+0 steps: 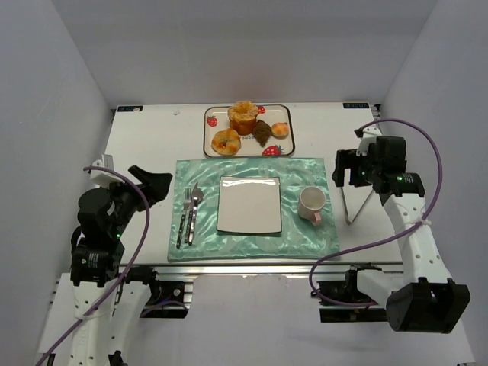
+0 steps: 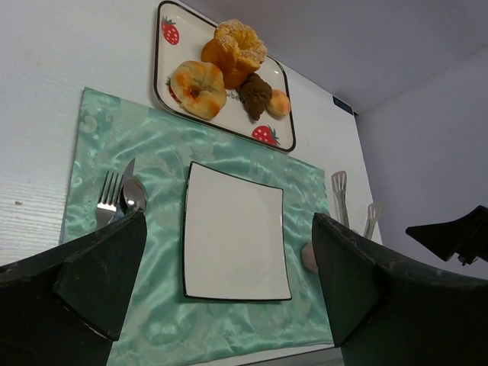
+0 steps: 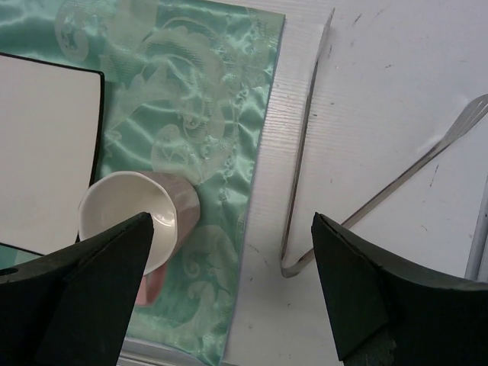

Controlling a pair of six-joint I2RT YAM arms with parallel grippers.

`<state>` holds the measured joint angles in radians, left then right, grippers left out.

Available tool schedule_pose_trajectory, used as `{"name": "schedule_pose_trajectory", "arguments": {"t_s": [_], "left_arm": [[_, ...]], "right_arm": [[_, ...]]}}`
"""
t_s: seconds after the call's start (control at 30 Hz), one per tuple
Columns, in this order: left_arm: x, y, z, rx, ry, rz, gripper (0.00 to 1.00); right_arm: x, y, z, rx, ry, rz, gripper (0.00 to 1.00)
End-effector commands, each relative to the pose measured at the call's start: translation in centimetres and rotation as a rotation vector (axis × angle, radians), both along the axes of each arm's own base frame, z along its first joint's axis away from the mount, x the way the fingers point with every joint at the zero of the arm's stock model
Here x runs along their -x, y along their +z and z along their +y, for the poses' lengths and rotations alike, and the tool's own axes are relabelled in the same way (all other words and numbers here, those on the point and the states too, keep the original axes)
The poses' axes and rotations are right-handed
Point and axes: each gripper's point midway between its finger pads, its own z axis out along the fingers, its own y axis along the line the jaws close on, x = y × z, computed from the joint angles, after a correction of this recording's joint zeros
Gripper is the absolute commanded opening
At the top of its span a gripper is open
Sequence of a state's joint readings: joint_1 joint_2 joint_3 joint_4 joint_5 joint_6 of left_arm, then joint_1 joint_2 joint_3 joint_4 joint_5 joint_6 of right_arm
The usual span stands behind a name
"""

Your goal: Place the bread

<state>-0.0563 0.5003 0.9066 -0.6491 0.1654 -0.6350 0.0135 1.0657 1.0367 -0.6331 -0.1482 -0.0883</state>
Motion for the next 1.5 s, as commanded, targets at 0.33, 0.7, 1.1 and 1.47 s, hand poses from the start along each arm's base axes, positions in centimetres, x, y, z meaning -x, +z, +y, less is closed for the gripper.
{"name": "schedule_pose_trajectory", "arguments": {"t_s": [0.33,0.7,1.1,1.47], "left_arm": [[-0.7,0.7,-1.2,0.017,-0.068,-0.039,0.79],[-0.5,0.7,-0.9,0.014,-0.045,-0.026,0.98],[-1.1,-0.6,-1.0,0.001,-0.060,-0.003,0.98],[-2.7,-1.4,-1.7,0.014,-0.089,0.007,0.98]], "right_arm": [[2.0,1.6,3.8,-0.011,0.395,-0.039,0.89],[2.0,-1.8,-0.8,-0.123,-0.135,0.180,0.89],[1.8,-11.4,-8.1,0.142,-0.409,0.307,0.89],[-0.1,-15.1,-9.0,0.158,-0.450,0.342,0.89]]}}
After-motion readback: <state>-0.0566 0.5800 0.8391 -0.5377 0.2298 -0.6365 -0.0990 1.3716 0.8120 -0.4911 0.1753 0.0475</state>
